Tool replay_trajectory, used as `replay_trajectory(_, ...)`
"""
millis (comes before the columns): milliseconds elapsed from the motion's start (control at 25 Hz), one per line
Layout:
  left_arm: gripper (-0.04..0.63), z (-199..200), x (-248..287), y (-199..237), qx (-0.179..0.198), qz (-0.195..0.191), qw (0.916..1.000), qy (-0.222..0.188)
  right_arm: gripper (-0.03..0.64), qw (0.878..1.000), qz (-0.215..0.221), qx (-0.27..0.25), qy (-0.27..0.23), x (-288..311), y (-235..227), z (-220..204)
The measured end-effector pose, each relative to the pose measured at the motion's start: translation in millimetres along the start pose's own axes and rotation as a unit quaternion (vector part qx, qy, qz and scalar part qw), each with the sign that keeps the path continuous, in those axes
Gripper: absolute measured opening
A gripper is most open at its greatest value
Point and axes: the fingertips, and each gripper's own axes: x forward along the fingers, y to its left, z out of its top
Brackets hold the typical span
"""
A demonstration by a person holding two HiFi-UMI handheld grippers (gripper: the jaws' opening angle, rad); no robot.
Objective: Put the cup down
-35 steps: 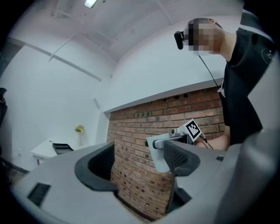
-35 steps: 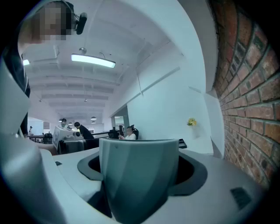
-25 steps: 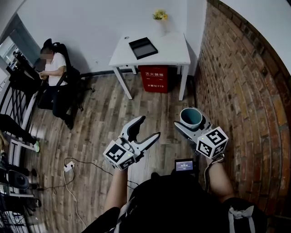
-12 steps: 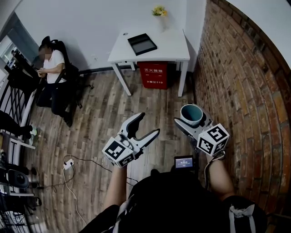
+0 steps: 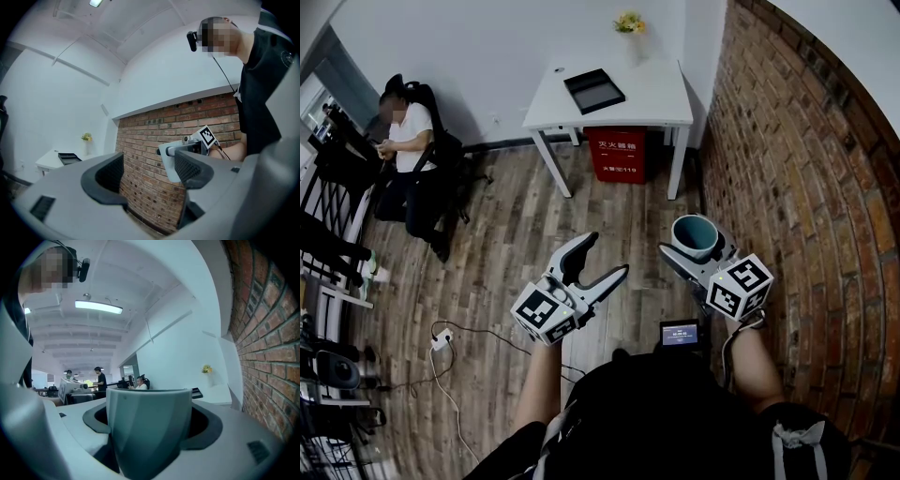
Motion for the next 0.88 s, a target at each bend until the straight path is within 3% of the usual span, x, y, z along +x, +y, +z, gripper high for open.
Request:
replay_trajectory(480, 0.332, -5, -20, 28, -0.003, 0.008, 1.0, 0.001, 0.403, 1.0, -0.015, 0.001, 0.004, 23, 9, -6)
replay_trajectory(880, 0.313, -31, -55, 67, -0.039, 0.03, 0.9988, 0.005, 0.403, 0.999, -0.027, 0.015, 0.024, 53, 20, -31)
